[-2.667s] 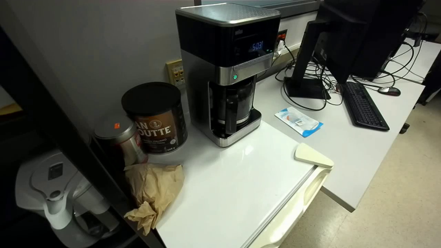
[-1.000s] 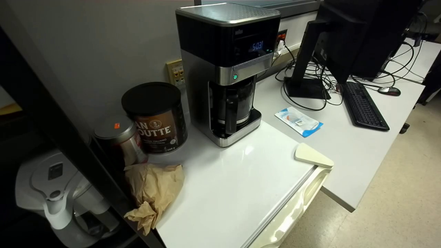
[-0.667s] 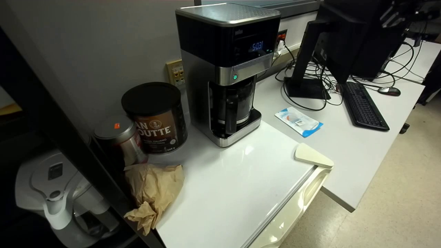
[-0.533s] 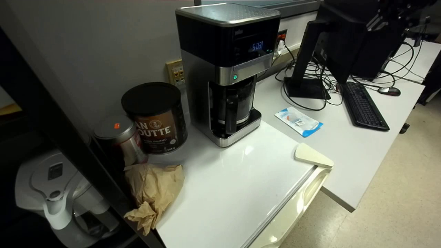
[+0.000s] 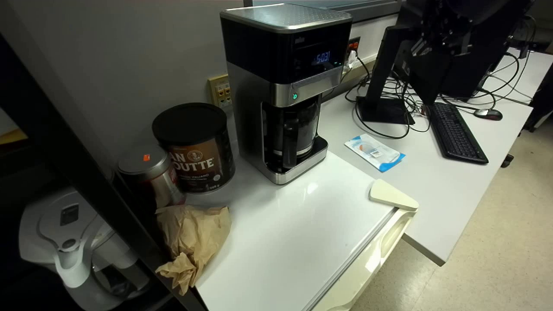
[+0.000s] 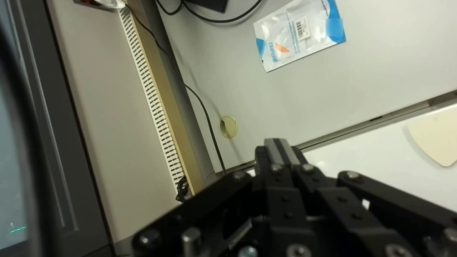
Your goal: Press a button on the right side of the coffee machine
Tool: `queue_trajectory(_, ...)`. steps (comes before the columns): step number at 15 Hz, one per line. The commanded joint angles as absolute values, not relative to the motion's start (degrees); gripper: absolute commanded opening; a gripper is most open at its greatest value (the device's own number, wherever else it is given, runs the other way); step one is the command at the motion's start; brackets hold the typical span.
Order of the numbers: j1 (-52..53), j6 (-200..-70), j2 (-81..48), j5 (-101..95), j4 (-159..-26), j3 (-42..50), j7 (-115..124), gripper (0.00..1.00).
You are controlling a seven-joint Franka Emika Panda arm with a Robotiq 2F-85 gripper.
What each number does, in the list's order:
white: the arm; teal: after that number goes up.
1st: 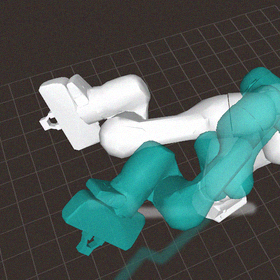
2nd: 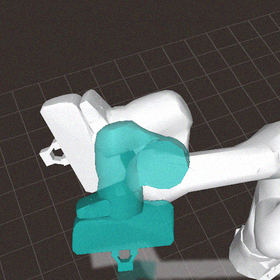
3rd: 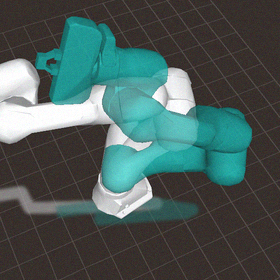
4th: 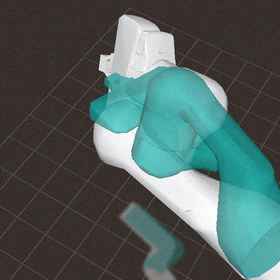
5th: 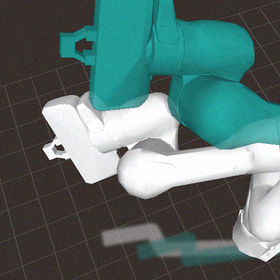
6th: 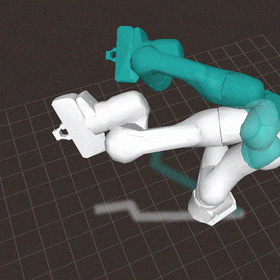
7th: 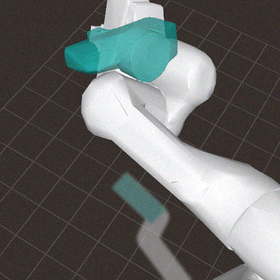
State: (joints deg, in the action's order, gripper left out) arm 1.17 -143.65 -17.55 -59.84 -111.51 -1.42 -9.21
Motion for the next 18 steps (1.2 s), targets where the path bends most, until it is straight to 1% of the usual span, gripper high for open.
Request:
queue_trajectory(1,2.2,-143.7,-23.5,-59.1,-104.8,-1.6,-9.7,0.0)
queue_trajectory(18,5.7,-141.0,-38.1,-54.3,-86.7,-2.1,-14.1,0.0)
